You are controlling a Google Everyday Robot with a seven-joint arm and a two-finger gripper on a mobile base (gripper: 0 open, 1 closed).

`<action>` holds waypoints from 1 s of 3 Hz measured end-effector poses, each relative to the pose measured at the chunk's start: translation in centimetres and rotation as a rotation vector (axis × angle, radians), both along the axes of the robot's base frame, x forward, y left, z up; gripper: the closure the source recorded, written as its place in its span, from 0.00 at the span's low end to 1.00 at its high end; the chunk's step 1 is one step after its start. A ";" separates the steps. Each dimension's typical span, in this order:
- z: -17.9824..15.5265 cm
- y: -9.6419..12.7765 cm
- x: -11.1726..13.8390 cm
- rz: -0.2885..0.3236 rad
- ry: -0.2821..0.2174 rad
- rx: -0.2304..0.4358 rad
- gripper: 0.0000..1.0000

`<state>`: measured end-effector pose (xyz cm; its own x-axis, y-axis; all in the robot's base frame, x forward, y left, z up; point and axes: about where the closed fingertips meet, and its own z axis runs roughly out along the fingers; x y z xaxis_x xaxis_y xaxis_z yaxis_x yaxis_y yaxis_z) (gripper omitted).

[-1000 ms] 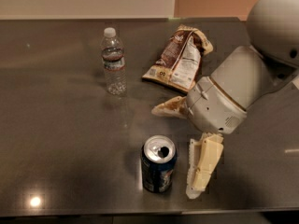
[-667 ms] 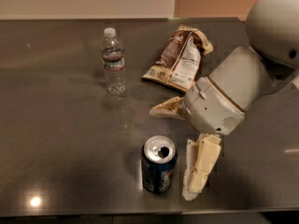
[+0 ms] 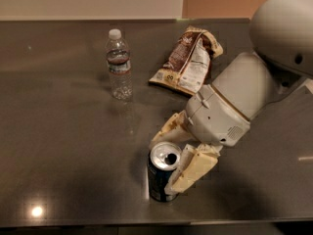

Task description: Move pepsi can near water bottle

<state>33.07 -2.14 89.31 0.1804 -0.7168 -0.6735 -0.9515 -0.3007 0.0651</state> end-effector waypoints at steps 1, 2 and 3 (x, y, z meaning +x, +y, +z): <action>0.3 0.5 -0.2 0.018 -0.002 -0.002 0.63; 0.8 0.8 1.5 -0.003 -0.027 -0.036 0.85; 1.2 0.8 5.4 -0.061 -0.041 -0.059 1.00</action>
Offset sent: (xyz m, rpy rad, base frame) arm 0.0411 0.0082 0.0133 -0.0925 -0.0513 -0.0359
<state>38.48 -1.30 90.56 0.1615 -0.7654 -0.6229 -0.9702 -0.2388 0.0419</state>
